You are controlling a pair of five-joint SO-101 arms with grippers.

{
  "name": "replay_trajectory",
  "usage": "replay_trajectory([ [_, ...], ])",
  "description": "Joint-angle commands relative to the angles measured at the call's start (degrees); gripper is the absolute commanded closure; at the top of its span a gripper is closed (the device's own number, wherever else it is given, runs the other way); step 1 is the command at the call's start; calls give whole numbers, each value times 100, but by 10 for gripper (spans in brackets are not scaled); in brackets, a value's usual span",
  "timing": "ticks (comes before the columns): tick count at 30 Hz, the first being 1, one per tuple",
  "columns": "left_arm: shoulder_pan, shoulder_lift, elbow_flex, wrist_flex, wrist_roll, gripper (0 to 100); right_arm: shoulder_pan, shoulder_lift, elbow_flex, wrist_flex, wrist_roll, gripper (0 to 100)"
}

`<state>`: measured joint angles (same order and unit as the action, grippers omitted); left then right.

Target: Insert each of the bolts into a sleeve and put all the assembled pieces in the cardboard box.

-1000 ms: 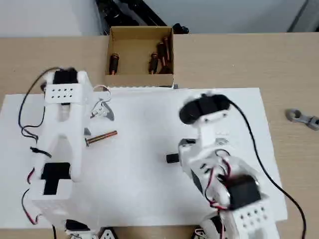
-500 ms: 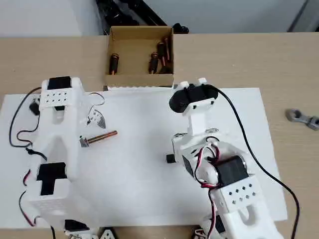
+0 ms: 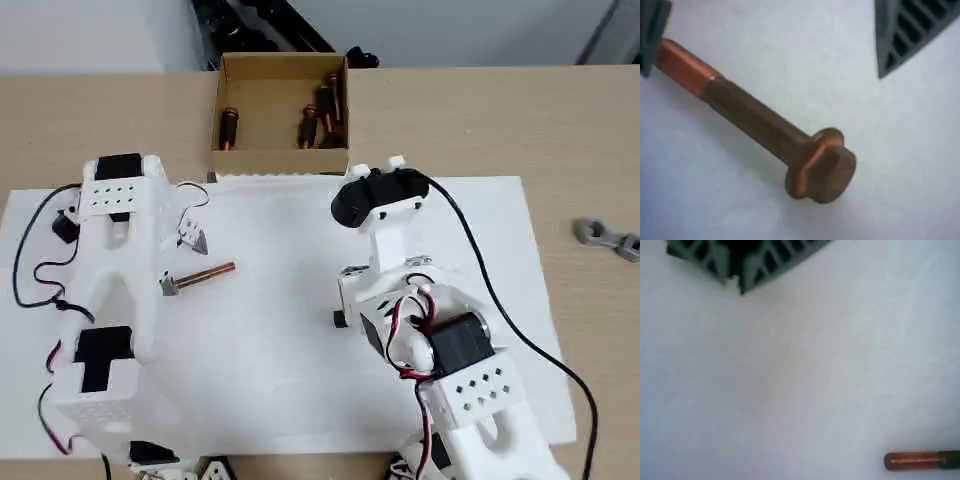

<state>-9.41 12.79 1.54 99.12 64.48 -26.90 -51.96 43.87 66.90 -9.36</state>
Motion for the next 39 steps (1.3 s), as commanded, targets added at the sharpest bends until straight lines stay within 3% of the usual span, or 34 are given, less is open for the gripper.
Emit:
replay_trajectory([
  [1, 26, -26, -13, -18, 53, 729, -40, 13, -273, -101, -44, 995],
  [11, 0, 651, 312, -563, 343, 731, -40, 13, -273, -101, -53, 995],
  [23, -9, 1758, -435, -563, 316, 734, -31, -31, -273, -48, -53, 995],
  [26, -9, 1978, -435, -563, 299, 804, -31, -31, -273, -66, -53, 995],
  [30, -9, 2031, -453, -563, -141, 1000, -22, -31, -273, -48, -53, 995],
  [39, -9, 2022, -558, -62, -782, 994, -22, -13, -273, -92, -53, 995],
])
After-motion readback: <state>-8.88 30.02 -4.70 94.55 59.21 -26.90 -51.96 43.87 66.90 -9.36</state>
